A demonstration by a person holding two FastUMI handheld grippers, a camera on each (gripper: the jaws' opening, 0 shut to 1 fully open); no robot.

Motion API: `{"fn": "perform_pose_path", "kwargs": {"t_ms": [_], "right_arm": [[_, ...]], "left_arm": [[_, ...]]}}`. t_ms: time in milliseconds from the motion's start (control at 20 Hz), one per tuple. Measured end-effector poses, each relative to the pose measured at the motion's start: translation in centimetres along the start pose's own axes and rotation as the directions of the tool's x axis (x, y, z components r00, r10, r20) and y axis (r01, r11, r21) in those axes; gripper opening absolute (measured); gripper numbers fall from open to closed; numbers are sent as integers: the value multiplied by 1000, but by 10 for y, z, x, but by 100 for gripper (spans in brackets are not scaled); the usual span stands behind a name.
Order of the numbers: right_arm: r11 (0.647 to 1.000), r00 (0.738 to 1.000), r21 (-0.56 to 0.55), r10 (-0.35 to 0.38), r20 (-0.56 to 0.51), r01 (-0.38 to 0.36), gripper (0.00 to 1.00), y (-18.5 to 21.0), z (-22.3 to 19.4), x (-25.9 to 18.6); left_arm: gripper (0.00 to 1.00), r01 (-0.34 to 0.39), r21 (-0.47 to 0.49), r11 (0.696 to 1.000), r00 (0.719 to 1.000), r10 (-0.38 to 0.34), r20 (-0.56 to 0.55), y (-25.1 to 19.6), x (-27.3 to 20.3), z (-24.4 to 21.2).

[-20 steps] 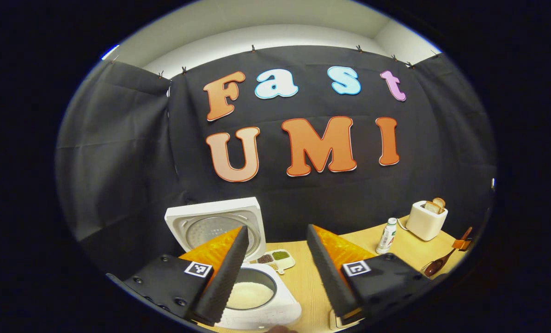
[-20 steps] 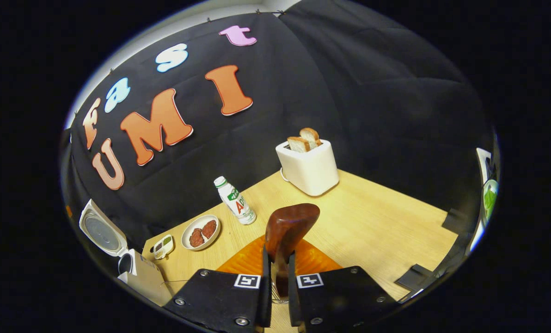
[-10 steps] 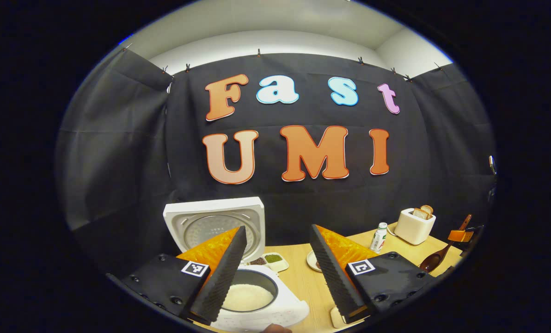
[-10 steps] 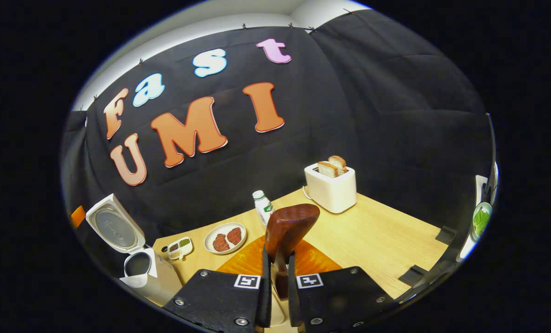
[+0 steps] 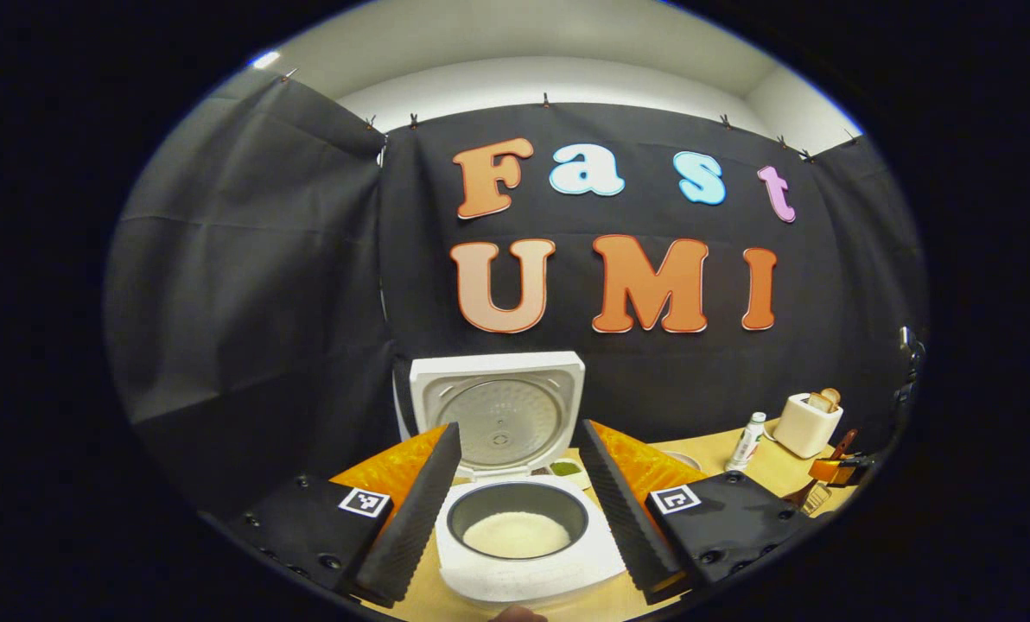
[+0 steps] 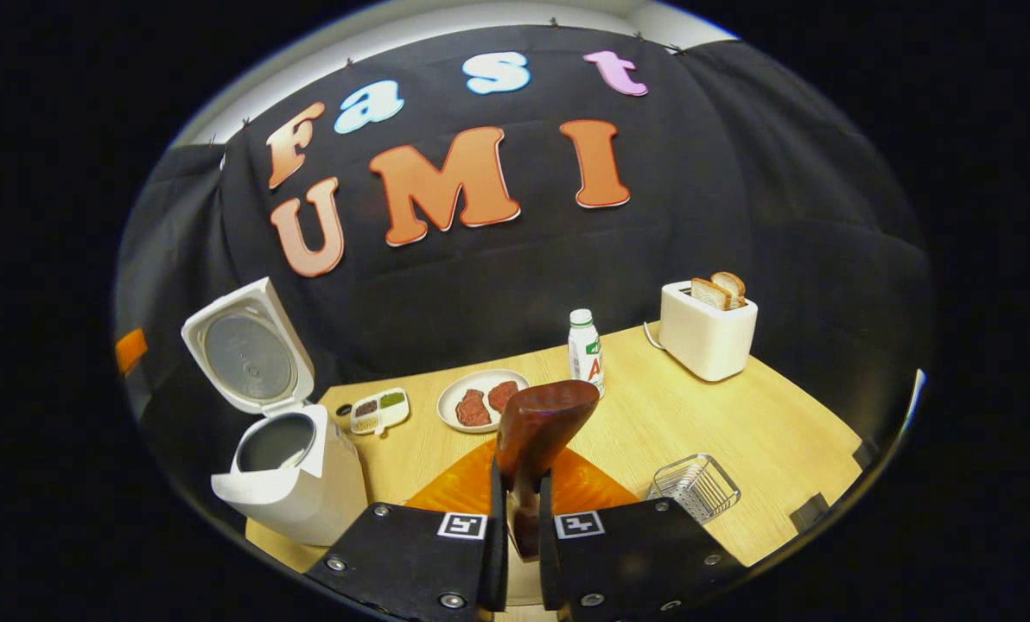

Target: Close the left gripper, press the button to open the rice cooker; take a wooden spoon from the chopstick holder with the right hand, scoop a spoonful of rice and pour it into the rice cooker, then put the wooden spoon back into the chopstick holder.

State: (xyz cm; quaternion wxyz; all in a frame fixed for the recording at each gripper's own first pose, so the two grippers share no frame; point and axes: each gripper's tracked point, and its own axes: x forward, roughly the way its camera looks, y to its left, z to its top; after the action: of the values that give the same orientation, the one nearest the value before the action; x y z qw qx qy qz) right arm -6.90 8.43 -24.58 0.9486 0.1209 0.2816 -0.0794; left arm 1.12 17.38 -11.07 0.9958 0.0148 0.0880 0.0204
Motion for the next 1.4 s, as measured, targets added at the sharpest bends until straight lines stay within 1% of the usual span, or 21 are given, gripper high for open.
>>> {"fn": "perform_pose_path", "kwargs": {"t_ms": [200, 250, 300, 350, 400, 450, 500, 550, 600, 650, 700, 750, 900, 1000, 1050, 1150, 1200, 1250, 1300, 1350, 1400], "right_arm": [[996, 999, -86, -9, -52, 5, 14, 0, -24, 17], [993, 998, -118, -18, -60, 11, 14, -1, -29, 21], [988, 997, -154, -32, -71, 21, 14, -3, -35, 24], [985, 996, -170, -49, -79, 35, 14, -6, -42, 26], [983, 995, -179, -52, -85, 36, 15, -4, -47, 28], [975, 994, -218, -64, -87, 44, 14, -4, -53, 32], [966, 993, -257, -69, -93, 43, 14, -3, -62, 34], [958, 992, -285, -67, -108, 33, 15, -1, -71, 36], [949, 991, -313, -70, -115, 31, 15, -1, -78, 36], [943, 992, -331, -70, -105, 32, 14, -2, -80, 36], [935, 994, -354, -66, -91, 30, 15, 1, -79, 36], [927, 994, -373, -63, -85, 27, 14, 3, -80, 35], [902, 995, -432, -28, -98, -17, 14, 17, -100, 31], [874, 996, -484, -8, -90, -37, 14, 27, -109, 28], [873, 996, -487, -8, -84, -34, 14, 30, -110, 25], [887, 995, -460, 0, -103, -48, 15, 39, -118, 20], [891, 993, -451, 2, -119, -55, 15, 44, -123, 20], [891, 992, -451, 0, -125, -57, 15, 47, -124, 18], [896, 991, -438, 12, -133, -70, 19, 51, -125, 17], [908, 989, -410, 23, -147, -82, 15, 55, -127, 16], [925, 986, -367, 38, -164, -97, 15, 58, -127, 13]], "left_arm": [[90, -77, -5, 997, 997, 77, -7, 32, -14, -4], [94, -94, -9, 996, 996, 94, -8, 33, -21, -3], [90, -108, -12, 994, 994, 107, -15, 37, -23, -6], [94, -119, -14, 993, 993, 119, -18, 39, -25, -8], [90, -128, -18, 992, 992, 127, -21, 40, -27, -9], [94, -139, -21, 990, 990, 138, -20, 41, -30, -9], [90, -148, -25, 989, 989, 148, -17, 43, -32, -9], [90, -155, -29, 988, 988, 154, -15, 42, -34, -8], [94, -160, -31, 987, 987, 160, -15, 42, -36, -9], [90, -161, -30, 986, 987, 161, -20, 41, -36, -11], [94, -168, -27, 985, 986, 168, -24, 46, -34, -17], [94, -170, -28, 985, 985, 169, -28, 43, -37, -15], [94, -177, -36, 983, 983, 176, -43, 44, -39, -20], [94, -182, -40, 983, 982, 179, -52, 45, -40, -24], [94, -179, -39, 983, 982, 176, -62, 45, -41, -27], [94, -182, -31, 983, 981, 179, -77, 47, -42, -33], [90, -185, -29, 982, 980, 183, -81, 48, -42, -34], [90, -186, -30, 982, 979, 183, -86, 49, -42, -36], [90, -188, -34, 982, 979, 184, -91, 50, -43, -39], [90, -188, -35, 981, 978, 184, -96, 50, -42, -40], [90, -193, -35, 981, 977, 188, -100, 53, -43, -42]]}}
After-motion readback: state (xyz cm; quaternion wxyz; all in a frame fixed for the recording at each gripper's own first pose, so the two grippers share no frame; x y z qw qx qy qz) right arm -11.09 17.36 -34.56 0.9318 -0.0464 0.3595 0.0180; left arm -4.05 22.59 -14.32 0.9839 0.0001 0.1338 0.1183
